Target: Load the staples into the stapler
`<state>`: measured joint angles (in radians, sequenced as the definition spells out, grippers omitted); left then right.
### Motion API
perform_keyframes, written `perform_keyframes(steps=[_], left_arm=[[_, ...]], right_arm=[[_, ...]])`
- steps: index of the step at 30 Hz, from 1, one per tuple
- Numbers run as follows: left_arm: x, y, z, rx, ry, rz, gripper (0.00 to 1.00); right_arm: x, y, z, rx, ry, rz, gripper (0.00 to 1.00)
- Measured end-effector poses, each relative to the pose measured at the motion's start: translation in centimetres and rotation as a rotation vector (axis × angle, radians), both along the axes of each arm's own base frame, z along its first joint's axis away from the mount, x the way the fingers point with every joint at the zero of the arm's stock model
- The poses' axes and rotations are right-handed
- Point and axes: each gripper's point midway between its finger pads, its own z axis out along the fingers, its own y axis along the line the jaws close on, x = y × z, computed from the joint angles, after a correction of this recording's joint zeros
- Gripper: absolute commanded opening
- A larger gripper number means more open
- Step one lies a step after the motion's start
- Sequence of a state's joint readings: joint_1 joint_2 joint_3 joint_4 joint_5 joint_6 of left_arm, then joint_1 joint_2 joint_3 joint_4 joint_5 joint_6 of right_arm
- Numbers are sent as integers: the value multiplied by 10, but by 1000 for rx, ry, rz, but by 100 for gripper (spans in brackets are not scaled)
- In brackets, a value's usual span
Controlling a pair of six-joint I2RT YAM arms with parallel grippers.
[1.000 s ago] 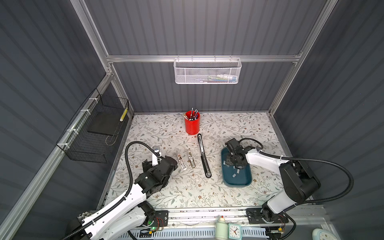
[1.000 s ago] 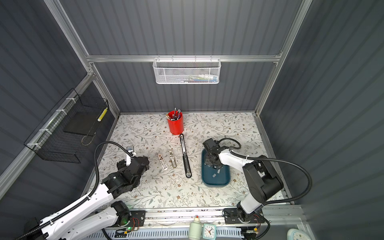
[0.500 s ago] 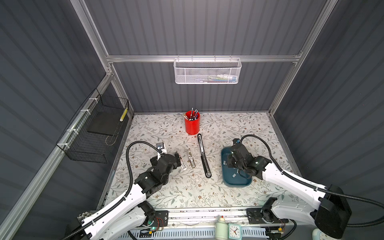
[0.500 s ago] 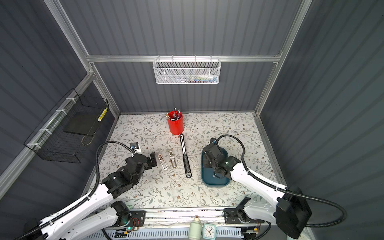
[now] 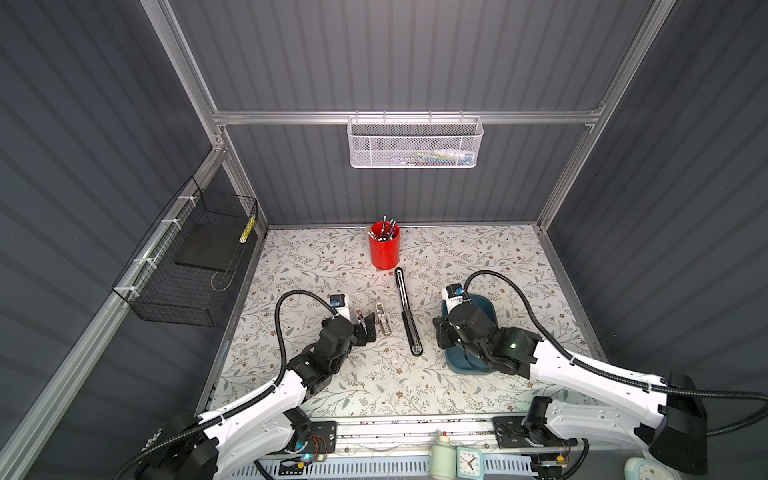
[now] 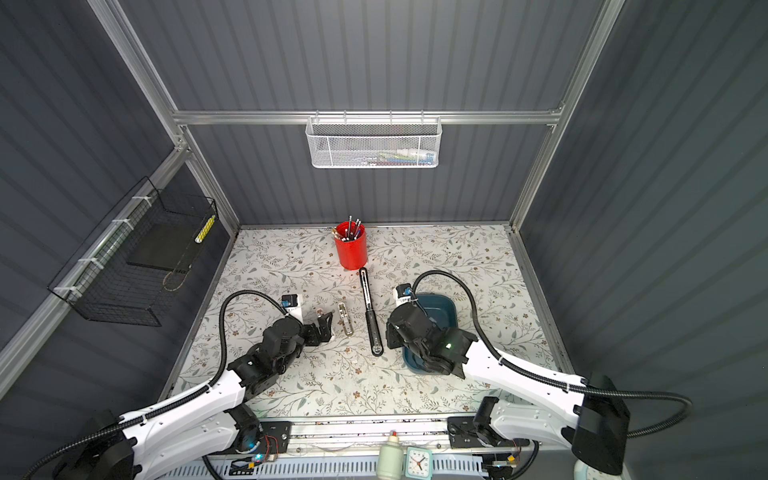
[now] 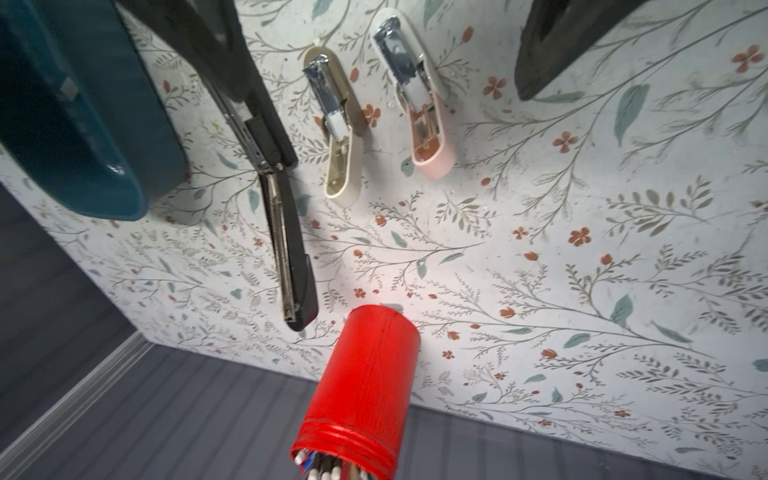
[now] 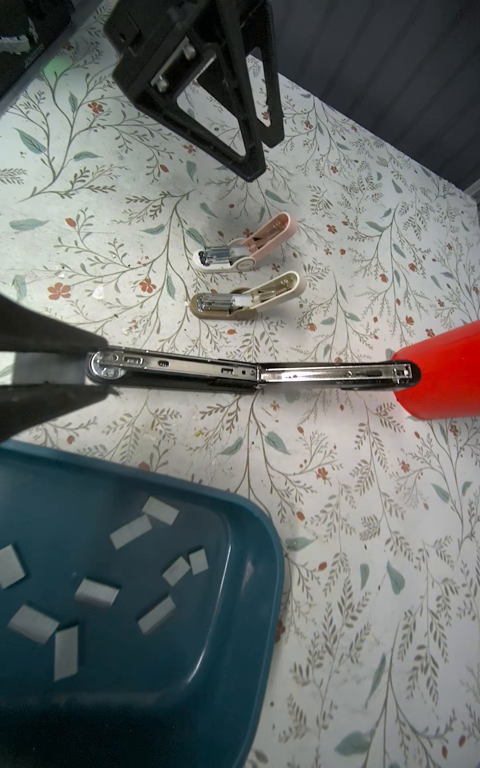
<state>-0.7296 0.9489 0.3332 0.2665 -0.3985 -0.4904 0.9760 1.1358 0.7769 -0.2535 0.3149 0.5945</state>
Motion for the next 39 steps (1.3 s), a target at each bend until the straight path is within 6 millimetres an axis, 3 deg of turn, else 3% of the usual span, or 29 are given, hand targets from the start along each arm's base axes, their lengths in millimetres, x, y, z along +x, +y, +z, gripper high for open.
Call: perform_keyframes(steps=[6, 11, 13, 16, 23, 39], left_arm=[[12, 32, 1, -105, -2, 102, 100], [4, 43, 36, -201, -98, 126, 100], [3, 45, 40, -217, -112, 132, 100], [4, 45, 34, -206, -97, 132, 100], [6, 41, -1, -131, 9, 128, 100], [6, 40, 2, -135, 3, 126, 100]], right_arm=[[2, 23, -30, -53, 19, 33, 10], [2, 38, -49, -92, 30, 55, 10], [5, 42, -56, -109, 36, 55, 10], [8, 46, -65, -128, 42, 61, 12], [8, 51, -78, -153, 49, 72, 12], [13, 50, -82, -167, 33, 56, 13]])
